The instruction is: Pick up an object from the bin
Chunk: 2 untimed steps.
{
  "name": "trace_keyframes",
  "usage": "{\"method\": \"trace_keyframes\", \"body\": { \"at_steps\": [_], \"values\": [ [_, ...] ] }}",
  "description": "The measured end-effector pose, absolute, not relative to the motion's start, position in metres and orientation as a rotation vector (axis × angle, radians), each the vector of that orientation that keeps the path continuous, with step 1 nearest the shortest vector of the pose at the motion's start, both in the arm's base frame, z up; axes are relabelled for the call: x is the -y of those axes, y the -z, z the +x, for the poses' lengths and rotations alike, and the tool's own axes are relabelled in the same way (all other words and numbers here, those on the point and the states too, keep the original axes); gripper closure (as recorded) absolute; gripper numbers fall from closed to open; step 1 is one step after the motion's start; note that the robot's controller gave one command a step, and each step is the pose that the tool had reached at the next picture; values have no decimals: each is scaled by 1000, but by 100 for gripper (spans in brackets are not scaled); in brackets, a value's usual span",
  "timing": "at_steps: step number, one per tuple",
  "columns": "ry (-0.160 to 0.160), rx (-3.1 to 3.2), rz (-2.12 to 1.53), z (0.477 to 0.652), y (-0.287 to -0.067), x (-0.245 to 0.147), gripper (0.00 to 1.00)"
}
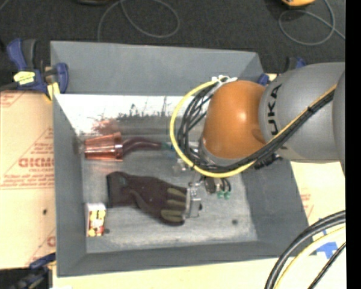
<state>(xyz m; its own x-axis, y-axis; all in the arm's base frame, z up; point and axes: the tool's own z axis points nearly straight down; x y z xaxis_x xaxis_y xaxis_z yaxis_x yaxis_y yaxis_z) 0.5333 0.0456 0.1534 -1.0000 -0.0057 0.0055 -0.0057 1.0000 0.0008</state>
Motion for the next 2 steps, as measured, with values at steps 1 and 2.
{"method": "trace_keyframes", "body": {
  "at_steps": [1,2],
  "values": [
    [2,3144,7,535,-158,-45,0],
    [3,3147,-77,539,-112,-58,0]
  ]
}}
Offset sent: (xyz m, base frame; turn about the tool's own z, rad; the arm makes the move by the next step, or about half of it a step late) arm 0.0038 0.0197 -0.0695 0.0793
